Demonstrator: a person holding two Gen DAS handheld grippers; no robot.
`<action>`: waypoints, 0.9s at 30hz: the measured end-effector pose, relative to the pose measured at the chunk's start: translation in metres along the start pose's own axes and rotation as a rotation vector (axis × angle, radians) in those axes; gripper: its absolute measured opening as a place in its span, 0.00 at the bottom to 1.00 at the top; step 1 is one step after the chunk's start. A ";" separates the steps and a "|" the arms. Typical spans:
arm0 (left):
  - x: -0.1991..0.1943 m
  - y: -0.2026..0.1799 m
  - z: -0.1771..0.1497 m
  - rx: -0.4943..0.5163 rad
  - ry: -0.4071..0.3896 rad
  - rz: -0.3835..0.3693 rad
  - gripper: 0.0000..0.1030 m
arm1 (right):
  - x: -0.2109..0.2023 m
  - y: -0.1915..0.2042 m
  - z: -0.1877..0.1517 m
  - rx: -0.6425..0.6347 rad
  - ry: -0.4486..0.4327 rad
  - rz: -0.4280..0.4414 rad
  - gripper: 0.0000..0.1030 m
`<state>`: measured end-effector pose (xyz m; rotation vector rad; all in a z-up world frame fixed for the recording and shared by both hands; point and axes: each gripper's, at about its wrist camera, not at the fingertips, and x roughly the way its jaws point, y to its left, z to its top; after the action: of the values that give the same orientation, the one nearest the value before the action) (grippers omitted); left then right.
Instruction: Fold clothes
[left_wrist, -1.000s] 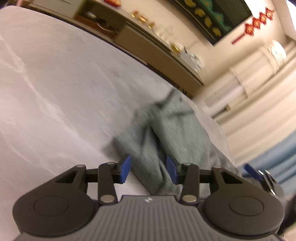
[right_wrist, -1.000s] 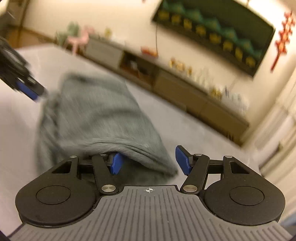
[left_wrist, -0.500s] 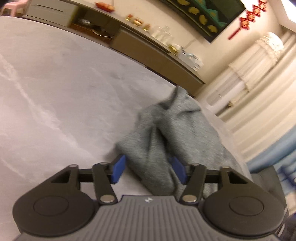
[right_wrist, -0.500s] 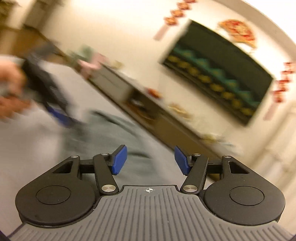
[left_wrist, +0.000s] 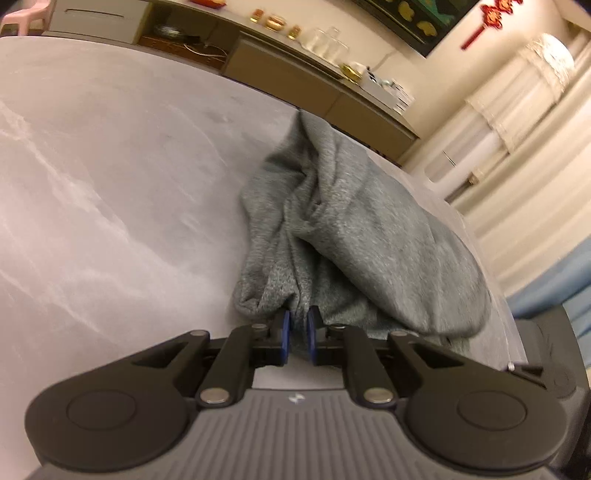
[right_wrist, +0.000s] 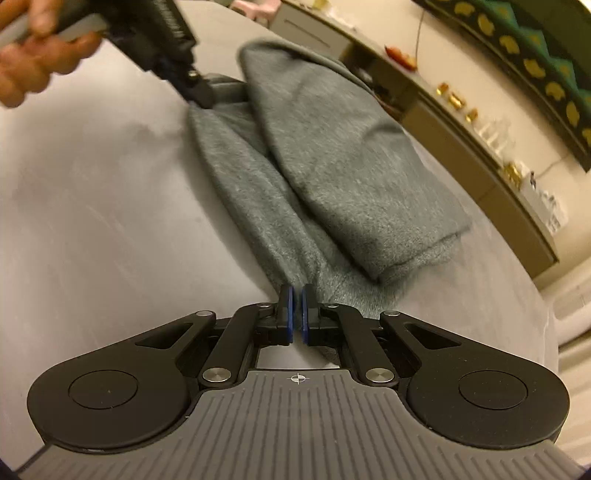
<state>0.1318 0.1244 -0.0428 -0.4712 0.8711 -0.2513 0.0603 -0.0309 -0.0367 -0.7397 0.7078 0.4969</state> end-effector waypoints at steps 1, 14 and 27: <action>-0.002 -0.003 -0.002 0.009 0.001 -0.003 0.13 | -0.001 -0.002 0.000 0.002 0.012 0.008 0.02; -0.010 -0.036 0.024 0.211 -0.177 -0.006 0.62 | -0.030 -0.056 0.060 0.225 -0.110 0.063 0.64; 0.016 -0.032 0.027 0.096 -0.085 -0.032 0.30 | 0.011 -0.110 -0.010 0.780 -0.095 0.087 0.66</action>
<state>0.1626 0.0978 -0.0225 -0.4033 0.7652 -0.2988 0.1332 -0.1078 -0.0029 0.0455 0.7705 0.2922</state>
